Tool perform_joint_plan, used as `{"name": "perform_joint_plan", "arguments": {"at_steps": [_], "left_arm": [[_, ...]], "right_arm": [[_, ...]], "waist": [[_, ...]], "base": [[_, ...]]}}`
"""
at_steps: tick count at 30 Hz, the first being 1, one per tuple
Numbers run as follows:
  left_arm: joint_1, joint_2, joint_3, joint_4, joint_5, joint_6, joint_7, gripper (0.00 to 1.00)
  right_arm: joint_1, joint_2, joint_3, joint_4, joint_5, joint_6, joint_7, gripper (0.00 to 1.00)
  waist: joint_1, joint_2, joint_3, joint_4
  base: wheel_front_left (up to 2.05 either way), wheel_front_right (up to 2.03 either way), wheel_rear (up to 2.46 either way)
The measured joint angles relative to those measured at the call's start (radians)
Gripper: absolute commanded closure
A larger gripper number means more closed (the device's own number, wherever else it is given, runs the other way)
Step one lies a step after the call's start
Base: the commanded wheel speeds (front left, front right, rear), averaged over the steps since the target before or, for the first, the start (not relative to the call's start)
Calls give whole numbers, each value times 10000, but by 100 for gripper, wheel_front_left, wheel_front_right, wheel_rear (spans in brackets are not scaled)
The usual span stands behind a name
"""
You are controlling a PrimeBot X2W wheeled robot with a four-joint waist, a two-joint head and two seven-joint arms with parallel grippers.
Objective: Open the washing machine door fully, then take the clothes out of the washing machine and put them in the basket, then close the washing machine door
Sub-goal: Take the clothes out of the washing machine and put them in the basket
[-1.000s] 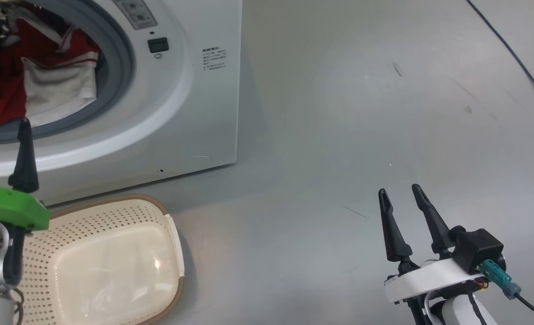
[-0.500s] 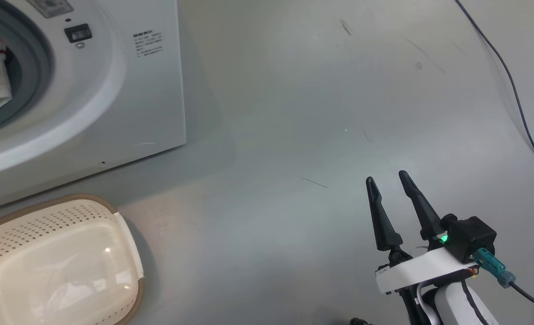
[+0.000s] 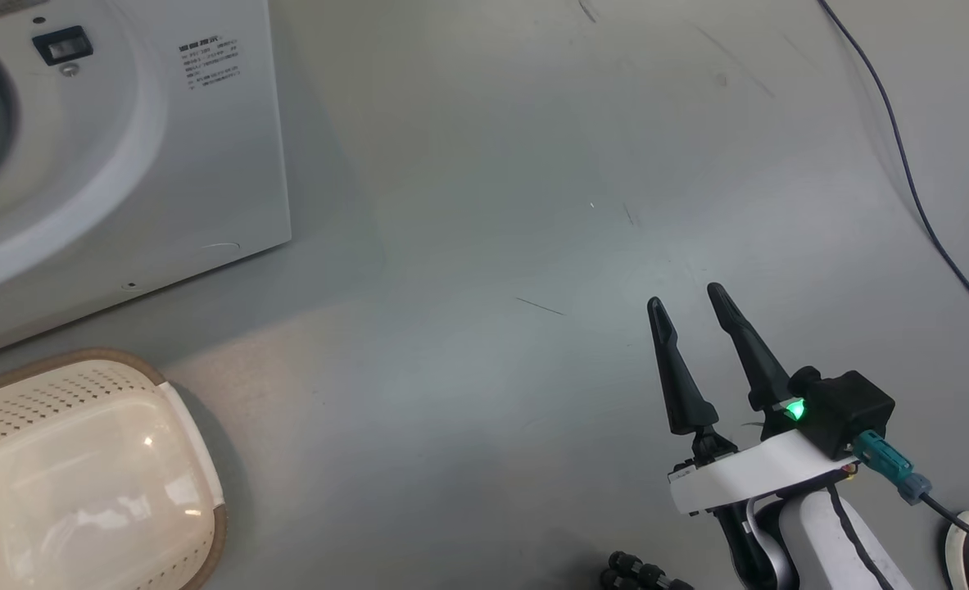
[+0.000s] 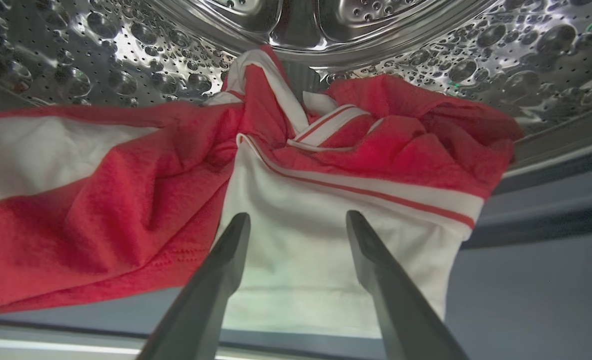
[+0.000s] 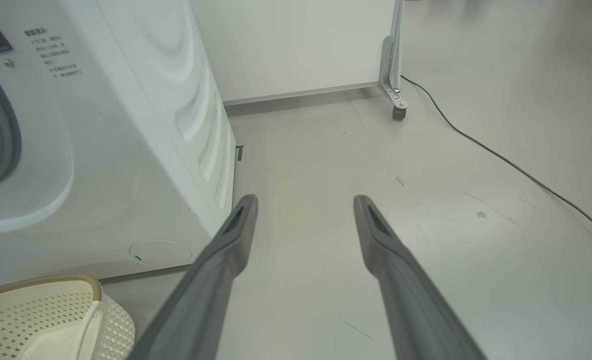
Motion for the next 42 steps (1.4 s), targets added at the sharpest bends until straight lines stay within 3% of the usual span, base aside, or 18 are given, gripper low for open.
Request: {"name": "perform_joint_plan", "arguments": {"at_steps": [12, 34, 35, 36, 37, 42], "left_arm": [[-950, 190, -504, 849, 543, 33, 608, 0], [-2046, 328, -633, 2270, 1231, 130, 771, 0], [-2079, 328, -633, 2314, 1231, 132, 769, 21], [-2118, 330, -631, 2357, 1231, 134, 767, 70], [-2168, 330, -631, 2403, 1231, 136, 765, 100], [-2279, 190, -698, 2587, 1231, 136, 663, 100]], "right_arm": [[-77, 19, 86, -35, 71, -10, -75, 0], [-290, 25, 414, -163, 449, -192, -75, 0], [-298, 25, 414, -173, 449, -201, -75, 0], [-310, 25, 414, -178, 449, -205, -75, 0], [-323, 25, 414, -186, 451, -207, -75, 0], [-387, 25, 416, -192, 506, -280, -75, 0]], "waist": [[0, 0, 306, -219], [-1, 0, 551, -475], [-1, 0, 558, -477], [-1, 0, 565, -478], [-1, 0, 571, -477], [-1, 0, 579, -445]], "base": [[0, 0, 0], [0, 0, 0], [0, 0, 0], [0, 0, 0], [0, 0, 0], [0, 0, 0]]}}
